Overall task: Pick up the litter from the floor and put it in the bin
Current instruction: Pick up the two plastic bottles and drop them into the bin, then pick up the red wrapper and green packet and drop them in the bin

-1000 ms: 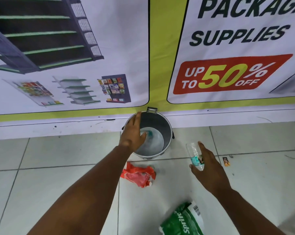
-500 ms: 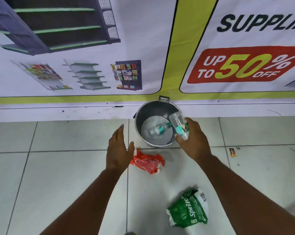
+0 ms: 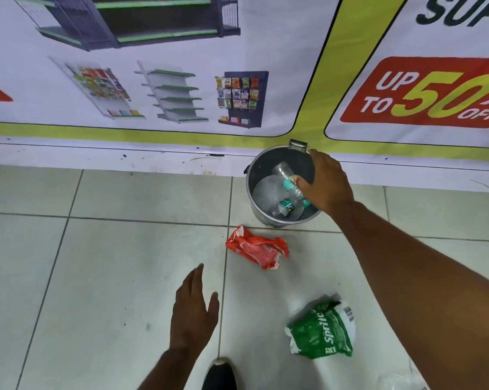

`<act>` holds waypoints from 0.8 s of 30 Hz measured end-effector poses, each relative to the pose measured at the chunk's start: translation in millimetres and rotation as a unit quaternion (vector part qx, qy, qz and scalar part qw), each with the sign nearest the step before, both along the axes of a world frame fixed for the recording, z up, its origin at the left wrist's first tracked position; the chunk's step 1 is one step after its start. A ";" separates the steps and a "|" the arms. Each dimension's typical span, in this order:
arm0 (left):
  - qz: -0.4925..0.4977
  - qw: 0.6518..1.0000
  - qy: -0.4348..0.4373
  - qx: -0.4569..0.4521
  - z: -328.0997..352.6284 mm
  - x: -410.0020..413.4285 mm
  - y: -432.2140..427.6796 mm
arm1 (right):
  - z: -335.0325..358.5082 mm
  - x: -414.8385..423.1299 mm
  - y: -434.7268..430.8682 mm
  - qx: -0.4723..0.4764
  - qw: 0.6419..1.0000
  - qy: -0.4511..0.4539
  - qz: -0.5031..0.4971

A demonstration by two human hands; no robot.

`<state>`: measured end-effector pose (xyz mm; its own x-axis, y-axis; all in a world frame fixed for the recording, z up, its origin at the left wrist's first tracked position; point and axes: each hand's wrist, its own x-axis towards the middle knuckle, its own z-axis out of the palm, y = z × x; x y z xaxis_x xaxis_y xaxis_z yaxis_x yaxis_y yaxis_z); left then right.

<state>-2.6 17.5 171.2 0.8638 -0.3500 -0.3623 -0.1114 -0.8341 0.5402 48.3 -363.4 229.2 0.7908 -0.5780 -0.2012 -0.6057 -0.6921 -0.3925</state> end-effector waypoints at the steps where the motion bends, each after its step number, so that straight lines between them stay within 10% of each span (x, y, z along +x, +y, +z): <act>1: -0.004 1.000 -0.004 -0.002 1.7 0.8 -2.9 | 0.3 -3.9 2.2 -0.016 1.000 0.002 0.012; 24: -0.200 0.963 -0.175 0.051 31.6 46.3 -78.1 | -7.2 -114.9 52.6 -0.061 0.989 -0.079 0.108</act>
<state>43.6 -60.6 202.8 0.7429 -0.6581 -0.1228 -0.5952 -0.7332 0.3288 -66.6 -310.8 222.0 0.9147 -0.4040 -0.0048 -0.3759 -0.8467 -0.3765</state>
